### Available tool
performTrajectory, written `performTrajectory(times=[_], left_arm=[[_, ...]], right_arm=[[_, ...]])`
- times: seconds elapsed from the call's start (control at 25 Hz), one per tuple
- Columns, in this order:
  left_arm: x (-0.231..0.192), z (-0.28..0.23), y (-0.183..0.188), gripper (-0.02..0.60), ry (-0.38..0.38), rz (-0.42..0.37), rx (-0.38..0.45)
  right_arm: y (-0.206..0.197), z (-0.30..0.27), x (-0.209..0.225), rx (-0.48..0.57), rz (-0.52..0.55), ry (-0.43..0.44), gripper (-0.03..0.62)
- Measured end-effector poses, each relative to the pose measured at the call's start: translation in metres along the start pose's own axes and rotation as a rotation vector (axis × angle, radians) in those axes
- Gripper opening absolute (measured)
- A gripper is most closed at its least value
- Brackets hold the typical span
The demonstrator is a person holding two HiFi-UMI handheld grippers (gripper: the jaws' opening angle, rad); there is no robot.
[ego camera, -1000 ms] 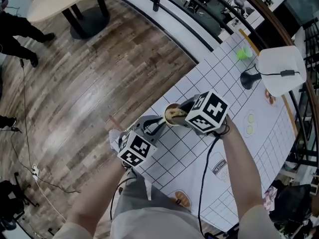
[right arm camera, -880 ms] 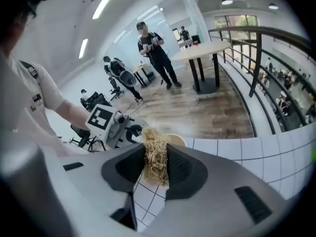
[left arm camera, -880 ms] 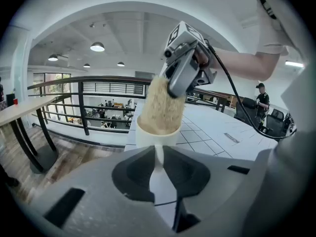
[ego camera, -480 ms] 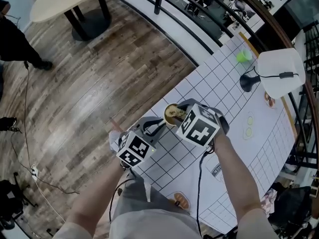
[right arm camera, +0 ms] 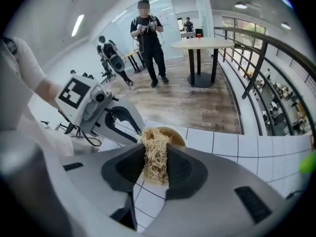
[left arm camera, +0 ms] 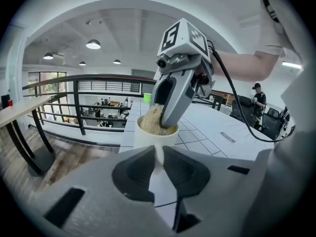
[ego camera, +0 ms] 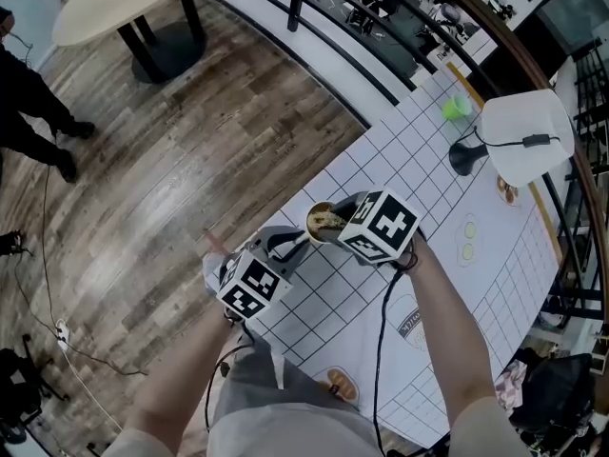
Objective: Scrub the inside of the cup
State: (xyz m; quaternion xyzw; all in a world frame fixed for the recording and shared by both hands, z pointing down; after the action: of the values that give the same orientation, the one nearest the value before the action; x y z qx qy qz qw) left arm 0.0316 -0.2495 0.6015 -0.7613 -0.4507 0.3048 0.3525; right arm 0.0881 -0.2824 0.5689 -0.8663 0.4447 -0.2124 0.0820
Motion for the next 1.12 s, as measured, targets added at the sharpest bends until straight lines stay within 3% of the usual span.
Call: performTrajectory(times=[0.08,0.16,0.28,0.4,0.64,0.92,1.12], left_arm=[[0.000,0.002,-0.004,0.061,0.001,0.005,-0.002],[-0.001,0.005,-0.005,0.061,-0.002,0.011,0.003],[0.001,0.004,-0.004,0.061,-0.015,-0.026,-0.007],[0.002,0.004,-0.004,0.061,-0.022,-0.046,-0.012],[0.009,0.006,0.001,0.063,-0.062,-0.001,0.001],[0.008,0.003,0.002,0.064,-0.046,0.057,0.005],[0.008,0.006,-0.003,0.063,-0.032,0.058,-0.011]], right_arm=[[0.003,0.020,-0.005,0.089,-0.043,0.053,0.114],[0.009,0.040,-0.009,0.118,-0.008,0.018,0.114],[0.009,0.043,-0.013,0.022,0.099,-0.093,0.116],[0.005,0.016,-0.013,-0.036,0.115,-0.098,0.117],[0.000,-0.017,-0.005,-0.126,0.234,-0.250,0.116],[0.009,0.018,-0.010,0.000,0.198,-0.395,0.117],[0.015,0.059,-0.028,0.062,0.187,-0.410,0.117]])
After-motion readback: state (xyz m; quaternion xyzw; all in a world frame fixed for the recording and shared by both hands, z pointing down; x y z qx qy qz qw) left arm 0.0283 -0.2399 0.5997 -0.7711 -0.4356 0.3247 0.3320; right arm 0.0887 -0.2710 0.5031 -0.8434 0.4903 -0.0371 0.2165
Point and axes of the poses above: the fingertips, and each gripper's own axes: z backward along the fingers, x to its right, y out of its top, the point moved 3 cm from there along z, backward along the fingers, and after that the axes turned 3 degrees about -x, right-handed, at the moved point
